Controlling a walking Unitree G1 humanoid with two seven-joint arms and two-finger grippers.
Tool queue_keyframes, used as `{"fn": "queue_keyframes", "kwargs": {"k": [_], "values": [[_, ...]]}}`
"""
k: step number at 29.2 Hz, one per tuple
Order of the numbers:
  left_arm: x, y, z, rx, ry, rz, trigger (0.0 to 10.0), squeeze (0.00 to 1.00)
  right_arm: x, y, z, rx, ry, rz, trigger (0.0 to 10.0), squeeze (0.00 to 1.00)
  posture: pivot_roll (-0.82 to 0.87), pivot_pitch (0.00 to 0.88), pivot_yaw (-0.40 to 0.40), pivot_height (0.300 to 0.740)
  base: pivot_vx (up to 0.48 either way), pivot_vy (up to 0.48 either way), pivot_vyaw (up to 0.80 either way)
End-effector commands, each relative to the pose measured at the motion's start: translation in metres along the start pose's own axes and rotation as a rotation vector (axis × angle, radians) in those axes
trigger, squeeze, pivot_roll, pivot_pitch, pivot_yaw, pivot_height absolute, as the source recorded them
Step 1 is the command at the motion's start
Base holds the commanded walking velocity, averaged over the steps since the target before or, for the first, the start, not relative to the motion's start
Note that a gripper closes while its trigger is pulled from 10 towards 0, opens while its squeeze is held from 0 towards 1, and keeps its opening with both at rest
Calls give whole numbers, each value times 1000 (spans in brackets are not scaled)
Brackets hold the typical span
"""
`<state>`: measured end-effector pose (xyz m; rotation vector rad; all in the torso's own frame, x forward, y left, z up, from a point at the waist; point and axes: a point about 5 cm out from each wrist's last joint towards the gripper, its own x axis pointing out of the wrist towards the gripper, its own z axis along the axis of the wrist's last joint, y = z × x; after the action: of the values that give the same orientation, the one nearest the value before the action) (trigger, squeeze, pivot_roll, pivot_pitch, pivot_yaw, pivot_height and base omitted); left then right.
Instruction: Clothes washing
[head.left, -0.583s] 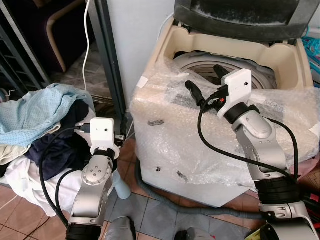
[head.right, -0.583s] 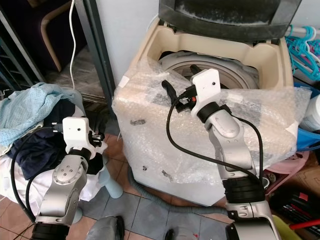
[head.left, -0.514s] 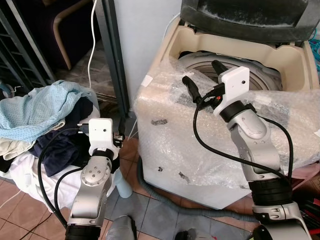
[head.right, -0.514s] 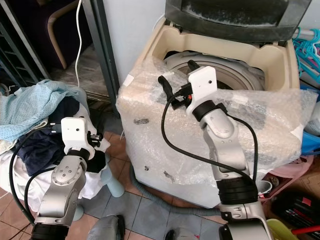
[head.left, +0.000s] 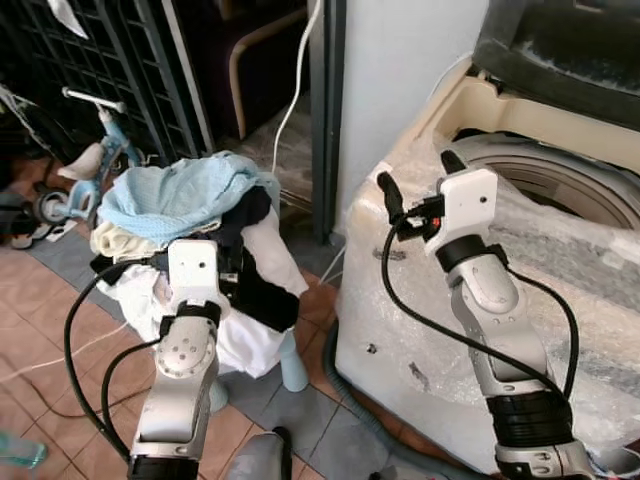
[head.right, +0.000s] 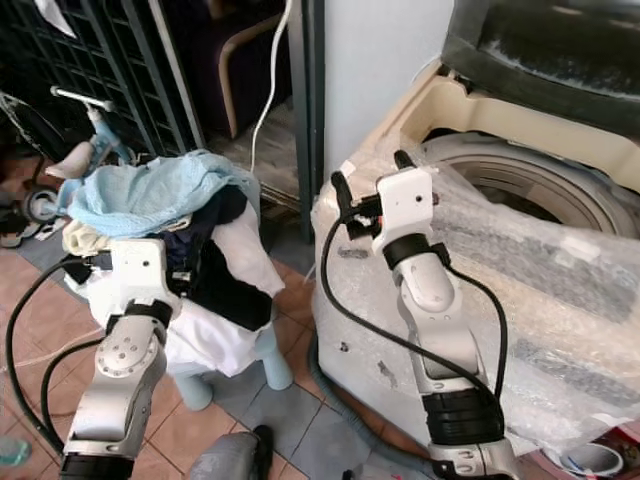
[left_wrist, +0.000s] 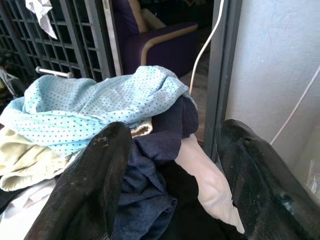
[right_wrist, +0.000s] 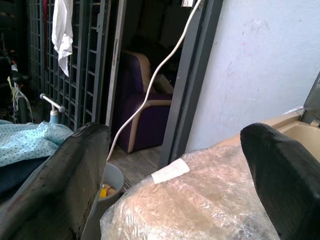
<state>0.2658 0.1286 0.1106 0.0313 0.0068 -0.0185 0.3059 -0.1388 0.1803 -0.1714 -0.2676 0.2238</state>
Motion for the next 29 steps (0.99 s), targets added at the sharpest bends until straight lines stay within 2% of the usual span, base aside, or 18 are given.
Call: {"fn": "queue_keyframes", "kwargs": {"k": [1, 5, 6, 9, 10, 19, 23, 26, 29], "values": [[0, 5, 0, 12, 8, 12, 10000, 0, 1, 1, 3, 7, -7, -1, 10000, 1000, -22, 54, 16, 740, 0, 480, 0], [0, 5, 0, 12, 10, 10, 10000, 0, 2, 1, 3, 8, -5, 2, 10000, 1000, -19, 58, 15, 740, 0, 480, 0], [0, 6, -1, 13, 10, 10, 10000, 0, 4, 2, 5, 11, -6, 10, 10000, 796, -17, 59, 14, 740, 0, 480, 0], [0, 6, 0, 15, 9, 9, 10000, 0, 4, 3, 5, 12, -7, 15, 10000, 796, -17, 60, 14, 740, 0, 480, 0], [0, 7, -1, 13, 10, 13, 10000, 0, 4, 6, 6, 14, -9, 28, 10000, 0, -16, 61, 13, 740, 0, 480, 0], [0, 10, -5, 14, 37, 43, 10000, 0, 5, 14, 9, 18, -19, 88, 10000, 0, -14, 65, 6, 740, 0, 480, 0], [0, 11, -3, 23, 17, 39, 10000, 0, 5, 17, 10, -7, -30, 111, 10000, 0, -15, 65, 6, 740, 0, 480, 742], [0, 12, -1, 46, -11, 40, 10000, 0, 6, 17, 10, 6, -29, 111, 10000, 0, -15, 64, 6, 740, 0, 0, 775], [-1, 10, 3, 5, -26, -16, 10000, 0, 6, 19, 10, 26, -23, 114, 10000, 0, -17, 63, 7, 740, 0, 0, 156]]}}
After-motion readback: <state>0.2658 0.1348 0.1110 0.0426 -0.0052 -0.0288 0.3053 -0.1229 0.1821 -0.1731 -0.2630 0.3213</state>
